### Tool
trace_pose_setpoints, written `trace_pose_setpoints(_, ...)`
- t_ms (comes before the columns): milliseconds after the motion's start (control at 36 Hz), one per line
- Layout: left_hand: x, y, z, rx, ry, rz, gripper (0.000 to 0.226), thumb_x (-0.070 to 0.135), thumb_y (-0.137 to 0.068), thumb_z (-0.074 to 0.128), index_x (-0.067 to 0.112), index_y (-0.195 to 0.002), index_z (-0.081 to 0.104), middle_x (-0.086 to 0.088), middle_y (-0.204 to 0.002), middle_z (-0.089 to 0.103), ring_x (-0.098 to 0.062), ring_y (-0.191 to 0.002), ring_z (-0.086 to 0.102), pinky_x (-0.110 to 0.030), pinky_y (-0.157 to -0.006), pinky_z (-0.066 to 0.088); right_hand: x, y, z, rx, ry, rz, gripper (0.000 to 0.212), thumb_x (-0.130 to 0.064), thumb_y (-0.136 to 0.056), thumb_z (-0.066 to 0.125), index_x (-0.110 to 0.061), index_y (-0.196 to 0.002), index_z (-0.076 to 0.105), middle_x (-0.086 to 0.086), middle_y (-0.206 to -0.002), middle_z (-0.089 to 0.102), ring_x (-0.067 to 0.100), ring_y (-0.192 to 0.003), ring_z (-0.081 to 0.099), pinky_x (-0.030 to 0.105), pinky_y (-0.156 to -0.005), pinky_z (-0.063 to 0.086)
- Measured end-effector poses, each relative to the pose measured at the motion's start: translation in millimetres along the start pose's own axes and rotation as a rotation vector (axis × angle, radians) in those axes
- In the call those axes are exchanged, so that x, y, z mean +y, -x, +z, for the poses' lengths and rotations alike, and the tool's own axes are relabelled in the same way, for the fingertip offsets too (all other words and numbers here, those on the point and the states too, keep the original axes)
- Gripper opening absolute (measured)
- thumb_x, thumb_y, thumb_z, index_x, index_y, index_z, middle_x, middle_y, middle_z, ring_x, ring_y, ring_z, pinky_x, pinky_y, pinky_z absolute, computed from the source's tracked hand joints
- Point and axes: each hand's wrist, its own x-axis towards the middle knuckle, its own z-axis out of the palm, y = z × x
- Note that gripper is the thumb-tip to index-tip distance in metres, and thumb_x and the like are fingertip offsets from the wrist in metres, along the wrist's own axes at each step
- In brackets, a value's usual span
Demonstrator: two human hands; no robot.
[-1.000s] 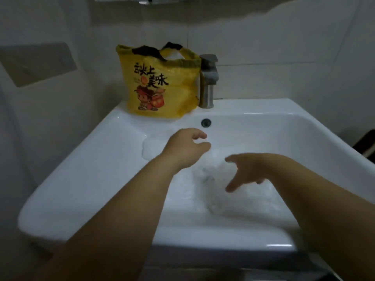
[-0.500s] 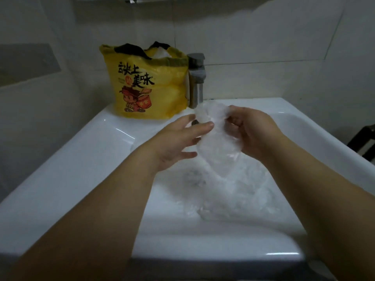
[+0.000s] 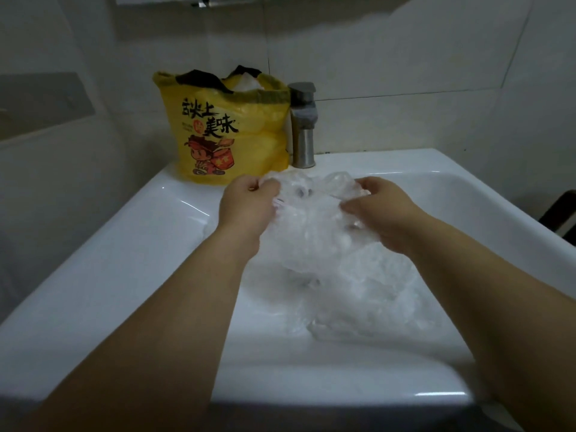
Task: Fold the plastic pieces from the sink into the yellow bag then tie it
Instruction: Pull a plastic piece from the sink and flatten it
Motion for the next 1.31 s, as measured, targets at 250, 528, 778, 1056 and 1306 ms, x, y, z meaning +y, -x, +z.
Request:
trace_pose_setpoints(250, 2, 11, 6, -0.169, -0.086, 0.079, 0.012, 0.023, -0.087, 0.070, 0.025, -0.086, 0.058, -0.001, -0.089, 0.061, -0.015, -0.076, 0.056, -0.024, -0.062, 0.044, -2, 9, 10, 0.000, 0.266, -0.253, 0.062, -0.034, -0.080, 0.075, -0.028, -0.133, 0.044, 0.001, -0.124, 0.055, 0.017, -0.097, 0.059, 0.026, -0.073, 0.052)
trace_pose_setpoints(528, 2, 20, 5, -0.407, -0.355, 0.208, 0.043, 0.008, -0.080, 0.073, 0.028, -0.116, 0.061, 0.003, -0.106, 0.056, -0.007, -0.081, 0.055, -0.013, -0.059, 0.046, -3, 7, 14, 0.086, 0.356, -0.348, 0.016, -0.023, -0.099, 0.048, -0.019, -0.111, 0.057, 0.000, -0.089, 0.061, 0.020, -0.081, 0.062, 0.041, -0.079, 0.057)
trace_pose_setpoints(778, -4, 5, -9, 0.096, -0.730, -0.032, 0.058, 0.036, -0.089, 0.063, 0.014, -0.138, 0.042, -0.016, -0.139, 0.032, -0.036, -0.123, 0.043, -0.042, -0.093, 0.046, 3, -2, -6, 0.300, 0.109, -0.166, 0.035, -0.002, -0.096, 0.034, -0.019, -0.119, 0.055, 0.009, -0.112, 0.054, 0.027, -0.088, 0.058, 0.043, -0.074, 0.059)
trace_pose_setpoints(1056, 15, 6, 1, -0.052, 0.348, 0.001, 0.030, -0.002, -0.092, 0.056, 0.026, -0.104, 0.058, -0.001, -0.109, 0.065, -0.013, -0.085, 0.063, -0.023, -0.070, 0.055, -23, 11, -3, 0.218, -0.591, -0.248, 0.006, -0.011, -0.093, 0.058, -0.009, -0.097, 0.063, 0.010, -0.106, 0.062, 0.025, -0.100, 0.063, 0.033, -0.083, 0.057)
trace_pose_setpoints(1306, 29, 16, -13, -0.384, 0.954, -0.239, 0.013, 0.017, -0.075, 0.062, 0.008, -0.082, 0.068, -0.007, -0.088, 0.071, -0.021, -0.096, 0.068, -0.037, -0.088, 0.054, -13, -4, -14, 0.135, -0.810, 0.006, 0.041, 0.017, -0.083, 0.057, -0.010, -0.112, 0.049, 0.011, -0.102, 0.055, 0.020, -0.085, 0.062, 0.029, -0.074, 0.057)
